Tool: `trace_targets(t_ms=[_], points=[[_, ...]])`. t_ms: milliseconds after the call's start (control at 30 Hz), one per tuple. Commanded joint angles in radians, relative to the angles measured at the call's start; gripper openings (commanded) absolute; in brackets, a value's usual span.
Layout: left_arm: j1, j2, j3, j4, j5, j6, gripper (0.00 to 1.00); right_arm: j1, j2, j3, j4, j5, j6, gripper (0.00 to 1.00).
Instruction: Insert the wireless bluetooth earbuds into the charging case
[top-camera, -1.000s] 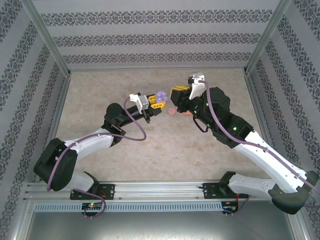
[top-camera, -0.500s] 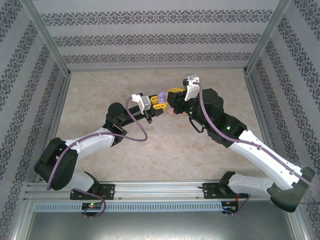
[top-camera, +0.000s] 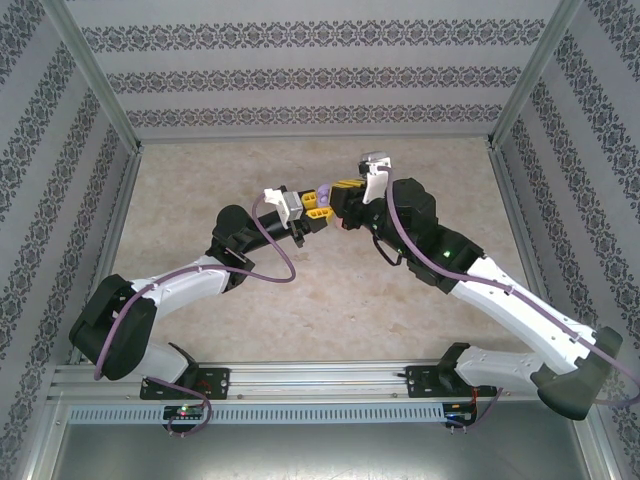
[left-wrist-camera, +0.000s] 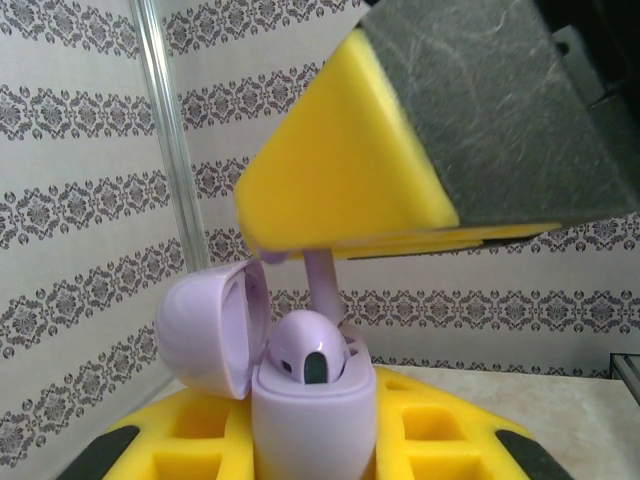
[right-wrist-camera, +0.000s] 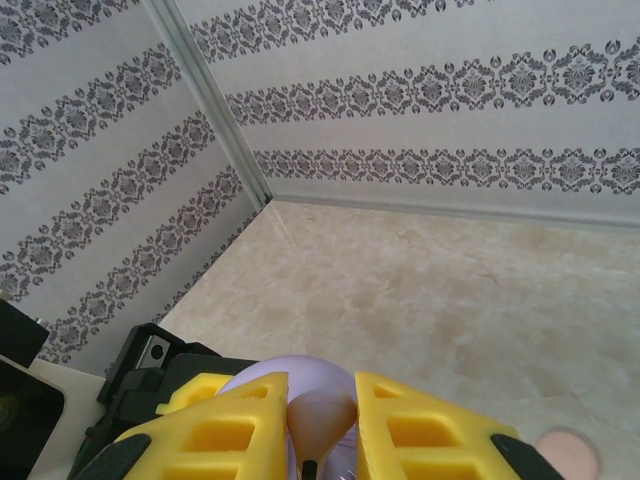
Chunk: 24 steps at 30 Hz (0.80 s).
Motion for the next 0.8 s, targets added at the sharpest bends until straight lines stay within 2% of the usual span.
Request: trace_targets(t_ms=[0,767], points=[[-0.018,-0.017,0.024,0.01,0.012,0.022,0.0,0.01,0.009,-0.01,0.033,0.016,0.015,0.21],[-0.017,-0.028,0.028,0.02,-0.014,0.026,0.0,0.007,-0.017,-0.078,0.049,-0.001,0.021,0.19]])
